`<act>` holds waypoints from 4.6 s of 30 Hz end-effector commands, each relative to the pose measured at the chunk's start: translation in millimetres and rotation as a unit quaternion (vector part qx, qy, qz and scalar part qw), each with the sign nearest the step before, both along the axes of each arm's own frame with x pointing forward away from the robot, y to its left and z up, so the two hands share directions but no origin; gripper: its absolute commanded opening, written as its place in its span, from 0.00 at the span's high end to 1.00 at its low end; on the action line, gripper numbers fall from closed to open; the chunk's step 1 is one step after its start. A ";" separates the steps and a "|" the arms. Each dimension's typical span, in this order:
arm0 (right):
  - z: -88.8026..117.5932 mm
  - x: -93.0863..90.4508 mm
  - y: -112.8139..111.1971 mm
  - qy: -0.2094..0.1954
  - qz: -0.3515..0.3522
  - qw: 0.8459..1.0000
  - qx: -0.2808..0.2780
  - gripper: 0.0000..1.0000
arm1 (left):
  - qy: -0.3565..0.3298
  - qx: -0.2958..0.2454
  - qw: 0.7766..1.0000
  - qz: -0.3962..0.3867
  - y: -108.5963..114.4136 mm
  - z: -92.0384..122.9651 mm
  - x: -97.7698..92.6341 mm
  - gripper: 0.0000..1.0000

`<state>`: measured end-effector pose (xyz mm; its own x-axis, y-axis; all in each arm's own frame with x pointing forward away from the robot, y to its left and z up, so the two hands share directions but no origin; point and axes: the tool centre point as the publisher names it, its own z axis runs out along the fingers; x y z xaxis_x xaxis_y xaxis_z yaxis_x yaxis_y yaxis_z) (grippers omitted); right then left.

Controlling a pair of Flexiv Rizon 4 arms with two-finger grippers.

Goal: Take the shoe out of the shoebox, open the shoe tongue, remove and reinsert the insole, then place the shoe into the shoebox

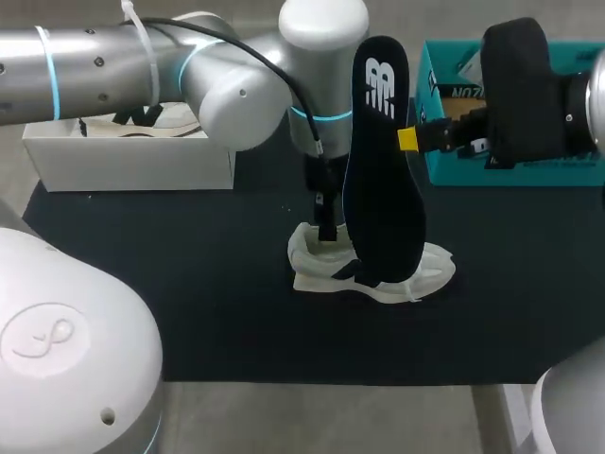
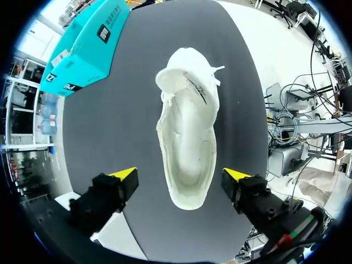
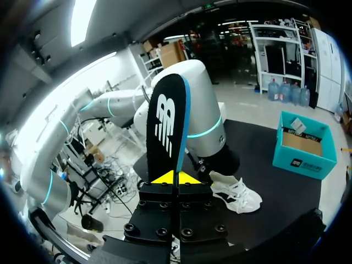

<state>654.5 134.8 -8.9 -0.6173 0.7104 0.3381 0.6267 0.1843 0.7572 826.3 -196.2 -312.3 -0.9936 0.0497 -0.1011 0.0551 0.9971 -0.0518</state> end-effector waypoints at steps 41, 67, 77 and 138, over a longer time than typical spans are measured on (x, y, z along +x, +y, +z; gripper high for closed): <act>-3.6 -6.9 4.2 -0.005 -0.005 1.000 0.002 1.00 | 0.045 0.010 0.998 -0.034 -56.4 -80.4 38.3 1.00; -3.6 -6.9 4.2 -0.005 -0.005 1.000 0.002 1.00 | 0.044 0.168 0.725 -0.666 -38.4 -5.0 70.8 1.00; -3.6 -6.9 4.2 -0.005 -0.005 1.000 0.002 1.00 | -0.049 0.232 0.590 -0.772 -48.2 -1.6 72.5 1.00; -3.6 -6.9 4.2 -0.005 -0.005 1.000 0.002 1.00 | 0.036 0.221 0.673 -0.705 -72.2 -50.4 95.8 0.08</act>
